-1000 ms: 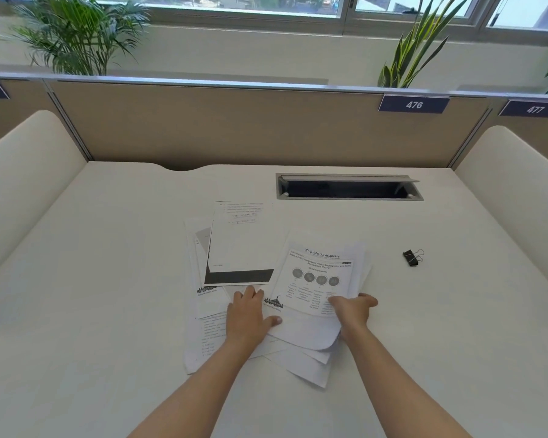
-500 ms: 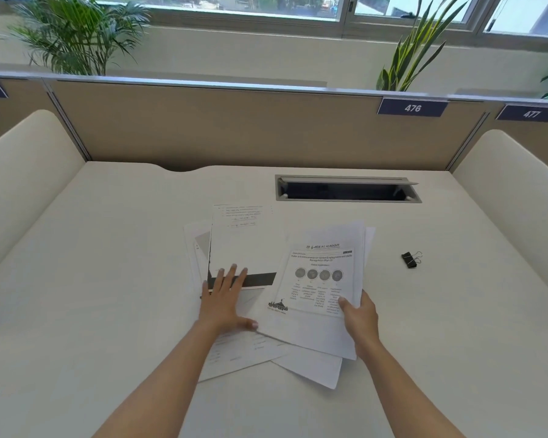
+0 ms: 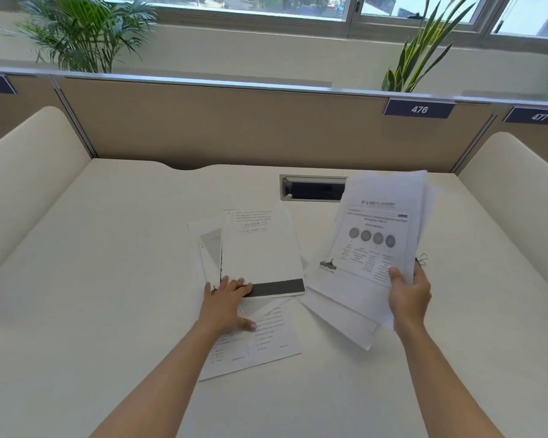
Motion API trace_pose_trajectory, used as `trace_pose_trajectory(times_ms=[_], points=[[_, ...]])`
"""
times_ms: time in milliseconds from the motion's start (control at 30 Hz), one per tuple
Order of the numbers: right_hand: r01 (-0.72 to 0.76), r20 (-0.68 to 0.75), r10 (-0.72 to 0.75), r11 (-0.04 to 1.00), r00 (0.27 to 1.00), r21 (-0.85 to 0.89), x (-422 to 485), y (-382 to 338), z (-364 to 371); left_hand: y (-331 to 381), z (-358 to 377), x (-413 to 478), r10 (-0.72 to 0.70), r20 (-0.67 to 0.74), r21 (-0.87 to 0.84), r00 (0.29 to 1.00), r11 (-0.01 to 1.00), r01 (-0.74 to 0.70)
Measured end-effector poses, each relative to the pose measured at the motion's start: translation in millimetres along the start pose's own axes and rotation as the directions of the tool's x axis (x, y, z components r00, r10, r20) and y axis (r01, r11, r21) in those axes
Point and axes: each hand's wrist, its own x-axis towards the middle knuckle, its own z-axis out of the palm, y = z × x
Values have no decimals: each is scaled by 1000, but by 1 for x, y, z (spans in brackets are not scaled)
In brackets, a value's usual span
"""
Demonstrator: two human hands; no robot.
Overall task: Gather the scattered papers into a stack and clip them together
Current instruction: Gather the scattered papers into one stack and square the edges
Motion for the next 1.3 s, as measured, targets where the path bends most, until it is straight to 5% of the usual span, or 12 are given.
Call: trace_pose_trajectory(times_ms=[467,633,733,867,1033,1300], points=[[165,-208,-97,926,973,340,2,-52,13,18,-2,-17,129,-90,-146,988,979,-141],[24,-43,-8,919,999,394,-6,-49,29,13,0,-20,165,-128,-123,978,976,-181],[-109,104,77,930,992,350,-13,-37,41,9,7,-28,147,-268,-188,952,961,-202],[-206,223,164,962,961,178,-19,-20,59,0,23,-40,-166,-524,-325,836,945,-16],[-220,382,219,975,898,-41,-26,-1,85,-10,32,-46,-482,-290,-517,827,806,288],[25,496,141,949,857,-314,-31,21,111,-48,24,-56,-270,-12,-434,963,869,238]])
